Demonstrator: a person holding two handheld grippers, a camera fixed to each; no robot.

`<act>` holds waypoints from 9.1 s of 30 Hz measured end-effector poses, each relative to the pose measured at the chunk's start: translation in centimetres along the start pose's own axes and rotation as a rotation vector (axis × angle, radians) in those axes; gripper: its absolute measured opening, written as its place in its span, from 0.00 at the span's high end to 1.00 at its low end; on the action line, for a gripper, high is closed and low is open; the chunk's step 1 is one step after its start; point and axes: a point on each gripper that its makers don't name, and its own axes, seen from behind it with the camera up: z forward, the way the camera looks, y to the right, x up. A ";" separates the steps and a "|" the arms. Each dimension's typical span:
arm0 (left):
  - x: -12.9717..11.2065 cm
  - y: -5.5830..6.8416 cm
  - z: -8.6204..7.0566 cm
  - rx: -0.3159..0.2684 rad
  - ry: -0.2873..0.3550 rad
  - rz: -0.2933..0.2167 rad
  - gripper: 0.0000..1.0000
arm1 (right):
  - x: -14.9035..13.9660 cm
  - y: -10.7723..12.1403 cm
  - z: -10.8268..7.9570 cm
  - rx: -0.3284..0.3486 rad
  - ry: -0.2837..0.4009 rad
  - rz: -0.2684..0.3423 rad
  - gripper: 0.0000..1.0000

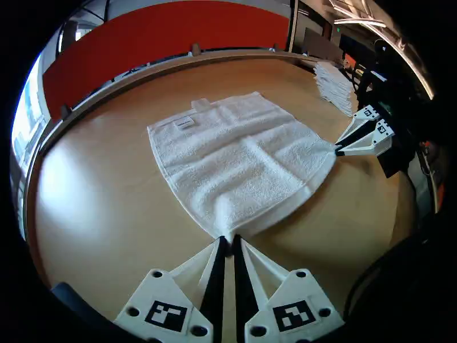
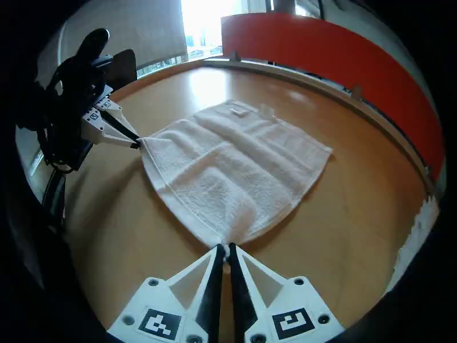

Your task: Fold towel

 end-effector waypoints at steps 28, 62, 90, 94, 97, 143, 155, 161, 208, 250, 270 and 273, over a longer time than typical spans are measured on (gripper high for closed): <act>5.3 1.7 -8.0 -0.013 0.073 -0.112 0.90 | 7.5 0.5 -7.7 -0.032 0.143 0.032 0.92; 6.5 4.0 -12.3 -0.030 0.084 -0.143 0.90 | 9.5 -0.2 -11.7 -0.027 0.154 -0.008 0.92; 8.3 -0.1 -5.5 -0.010 0.065 -0.141 0.90 | 9.2 3.7 -6.3 -0.049 0.084 0.026 0.92; 8.3 -0.7 -4.3 -0.006 0.057 -0.132 0.90 | 8.9 4.3 -5.3 -0.049 0.072 0.033 0.92; 8.4 -1.0 -3.5 -0.007 0.052 -0.128 0.90 | 8.6 4.6 -4.7 -0.049 0.061 0.042 0.92; 7.4 -6.2 4.7 0.094 -0.016 -0.129 0.67 | 6.0 9.7 2.1 -0.161 -0.042 0.160 0.39; 8.5 -7.4 4.6 0.122 -0.009 -0.121 0.25 | 7.4 11.5 1.9 -0.204 -0.010 0.155 0.10; 8.7 -7.4 4.0 0.119 0.006 -0.134 0.05 | 7.5 11.7 1.4 -0.211 0.001 0.149 0.00; 2.0 -5.0 -2.9 0.201 0.030 -0.286 0.05 | 3.9 6.5 -2.6 -0.180 0.012 0.144 0.00; -4.1 -6.8 -9.5 0.323 0.017 -0.449 0.05 | -0.7 4.7 -0.3 -0.059 -0.096 0.003 0.40; -4.8 -6.9 -9.8 0.326 0.006 -0.446 0.05 | -1.6 4.9 -0.2 -0.056 -0.117 -0.010 0.92; -4.8 -7.0 -9.8 0.327 0.006 -0.444 0.05 | -1.4 5.0 -0.2 -0.063 -0.111 -0.009 0.96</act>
